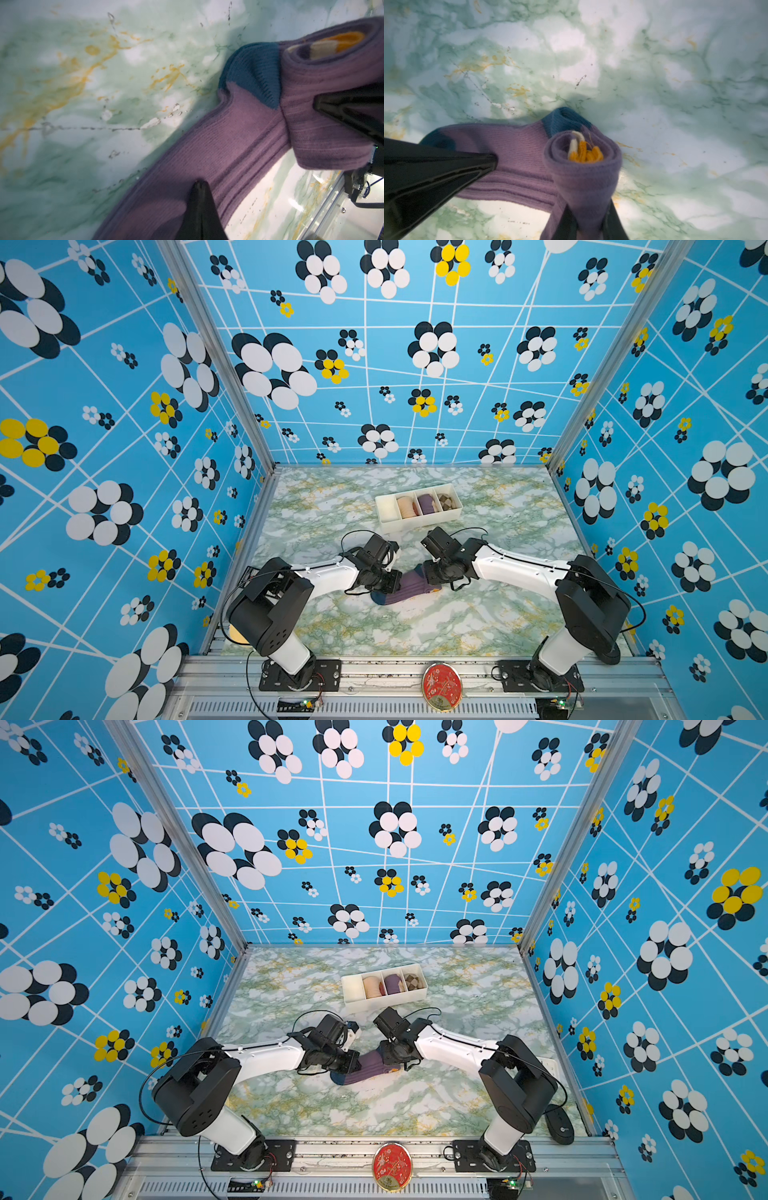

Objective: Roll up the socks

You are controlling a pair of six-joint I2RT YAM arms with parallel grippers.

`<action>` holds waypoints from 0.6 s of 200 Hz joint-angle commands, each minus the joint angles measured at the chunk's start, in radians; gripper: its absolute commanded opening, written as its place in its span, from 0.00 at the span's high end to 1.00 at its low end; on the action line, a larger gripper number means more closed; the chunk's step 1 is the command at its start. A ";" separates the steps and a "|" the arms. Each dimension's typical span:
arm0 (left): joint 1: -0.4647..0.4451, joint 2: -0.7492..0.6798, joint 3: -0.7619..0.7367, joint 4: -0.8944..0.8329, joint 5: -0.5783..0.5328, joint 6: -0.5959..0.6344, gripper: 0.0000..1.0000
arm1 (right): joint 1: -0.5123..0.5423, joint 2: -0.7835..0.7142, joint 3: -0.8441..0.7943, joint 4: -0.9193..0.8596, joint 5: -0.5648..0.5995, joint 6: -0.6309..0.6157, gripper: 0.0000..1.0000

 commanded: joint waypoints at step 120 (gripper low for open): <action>0.006 0.057 -0.062 0.041 0.015 -0.020 1.00 | 0.053 0.178 0.197 -0.331 0.413 0.043 0.98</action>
